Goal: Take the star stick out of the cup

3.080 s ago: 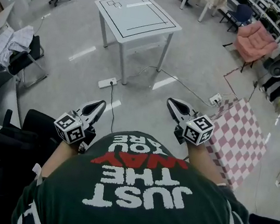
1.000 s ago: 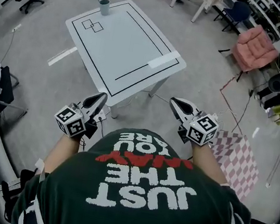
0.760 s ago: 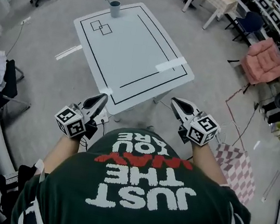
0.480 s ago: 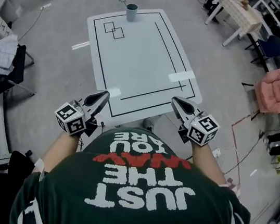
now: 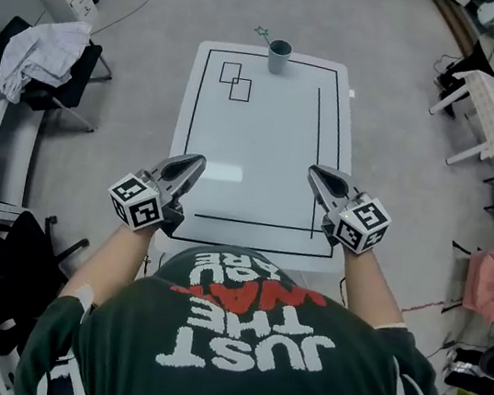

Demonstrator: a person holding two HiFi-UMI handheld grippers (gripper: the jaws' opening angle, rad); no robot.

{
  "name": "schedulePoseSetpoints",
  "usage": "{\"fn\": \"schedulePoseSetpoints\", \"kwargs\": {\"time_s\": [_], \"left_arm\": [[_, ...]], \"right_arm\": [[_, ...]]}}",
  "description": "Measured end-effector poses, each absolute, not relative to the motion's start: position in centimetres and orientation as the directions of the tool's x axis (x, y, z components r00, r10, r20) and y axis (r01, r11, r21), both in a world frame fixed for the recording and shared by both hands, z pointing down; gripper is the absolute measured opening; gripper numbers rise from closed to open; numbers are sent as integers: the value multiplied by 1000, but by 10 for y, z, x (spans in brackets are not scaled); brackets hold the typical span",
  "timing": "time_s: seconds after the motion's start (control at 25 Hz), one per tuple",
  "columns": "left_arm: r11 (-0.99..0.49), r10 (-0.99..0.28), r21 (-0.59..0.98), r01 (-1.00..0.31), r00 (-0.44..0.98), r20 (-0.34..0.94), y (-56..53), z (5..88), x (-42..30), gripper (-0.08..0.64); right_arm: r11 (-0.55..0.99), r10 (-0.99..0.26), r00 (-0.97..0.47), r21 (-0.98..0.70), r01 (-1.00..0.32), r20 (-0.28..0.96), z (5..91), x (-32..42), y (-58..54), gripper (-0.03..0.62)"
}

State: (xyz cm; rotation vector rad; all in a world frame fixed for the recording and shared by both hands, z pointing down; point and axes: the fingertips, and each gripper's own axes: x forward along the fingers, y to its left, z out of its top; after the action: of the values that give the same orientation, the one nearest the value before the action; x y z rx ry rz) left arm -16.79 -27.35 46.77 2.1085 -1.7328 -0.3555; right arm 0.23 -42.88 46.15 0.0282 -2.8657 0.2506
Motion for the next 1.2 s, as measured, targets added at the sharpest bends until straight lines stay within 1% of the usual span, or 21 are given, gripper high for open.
{"fn": "schedulePoseSetpoints", "kwargs": {"time_s": [0.2, 0.36, 0.52, 0.68, 0.84, 1.2], "left_arm": [[-139, -980, 402, -905, 184, 76, -287, 471, -208, 9], [-159, -977, 374, -914, 200, 75, -303, 471, -252, 9], [-185, -972, 348, -919, 222, 70, -335, 465, -290, 9], [-183, -973, 311, -933, 218, 80, -373, 460, -319, 9], [-176, -971, 279, -944, 214, 111, -418, 467, -341, 9], [-192, -959, 271, -943, 239, 152, -534, 508, -363, 11]], "right_arm": [[987, -11, -965, -152, -52, 261, 470, -44, -457, 34], [985, -61, -962, -143, -102, 267, 470, -77, -472, 35], [985, -100, -952, -108, -136, 289, 470, -100, -493, 35], [986, -112, -950, -90, -144, 291, 467, -124, -521, 35], [987, -111, -953, -83, -139, 282, 470, -149, -551, 35], [986, -119, -956, -83, -145, 267, 496, -199, -620, 35]]}}
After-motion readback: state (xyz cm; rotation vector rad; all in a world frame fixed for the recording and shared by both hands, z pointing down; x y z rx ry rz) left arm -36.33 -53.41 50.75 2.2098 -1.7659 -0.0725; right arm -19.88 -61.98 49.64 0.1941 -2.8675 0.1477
